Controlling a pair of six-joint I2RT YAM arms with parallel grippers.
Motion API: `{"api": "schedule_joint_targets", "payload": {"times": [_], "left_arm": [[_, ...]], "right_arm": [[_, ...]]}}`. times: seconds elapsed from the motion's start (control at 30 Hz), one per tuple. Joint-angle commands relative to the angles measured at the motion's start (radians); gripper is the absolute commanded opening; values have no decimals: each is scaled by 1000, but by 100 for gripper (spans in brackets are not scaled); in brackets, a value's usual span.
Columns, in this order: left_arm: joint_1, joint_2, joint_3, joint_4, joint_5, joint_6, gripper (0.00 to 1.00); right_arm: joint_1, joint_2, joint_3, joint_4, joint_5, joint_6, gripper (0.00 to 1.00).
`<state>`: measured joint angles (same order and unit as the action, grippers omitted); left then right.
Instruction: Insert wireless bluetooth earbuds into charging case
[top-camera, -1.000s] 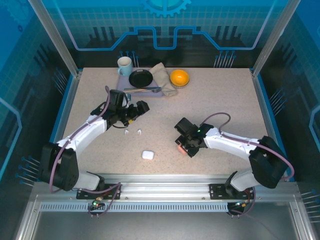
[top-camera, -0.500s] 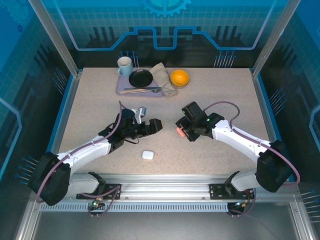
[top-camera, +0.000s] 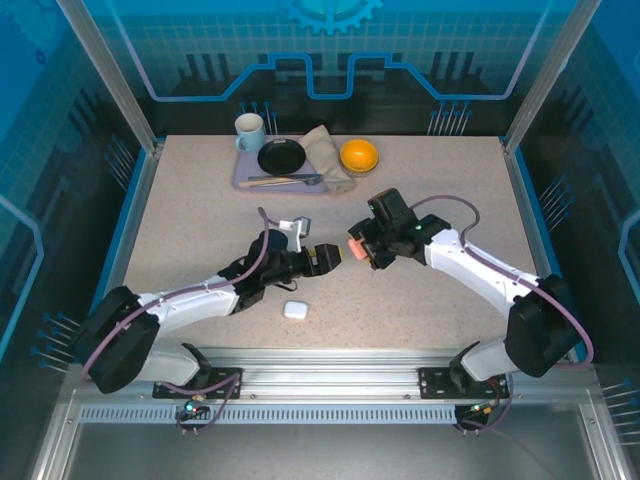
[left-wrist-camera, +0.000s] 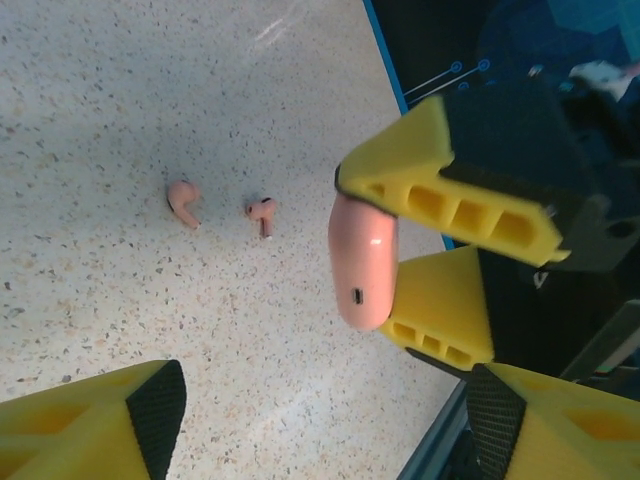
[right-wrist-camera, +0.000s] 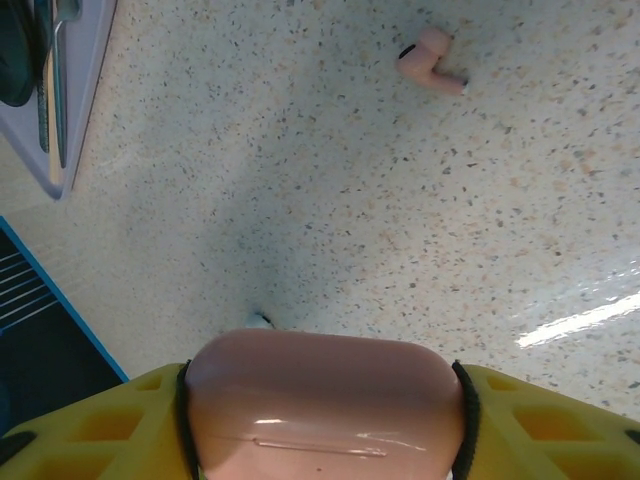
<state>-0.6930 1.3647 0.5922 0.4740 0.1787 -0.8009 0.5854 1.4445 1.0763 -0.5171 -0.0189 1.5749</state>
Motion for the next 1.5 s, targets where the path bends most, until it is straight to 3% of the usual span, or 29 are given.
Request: {"api": "schedule_joint_targets", "payload": {"times": [0.0, 1.0, 1.47], "left_arm": [[-24, 52, 37, 90, -38, -7, 76], [-50, 238, 162, 181, -85, -23, 48], [-50, 245, 181, 170, -85, -28, 21]], "right_arm": [[-17, 22, 50, 16, -35, 25, 40], [-24, 56, 66, 33, -72, 31, 40], [-29, 57, 62, 42, -78, 34, 40]]}}
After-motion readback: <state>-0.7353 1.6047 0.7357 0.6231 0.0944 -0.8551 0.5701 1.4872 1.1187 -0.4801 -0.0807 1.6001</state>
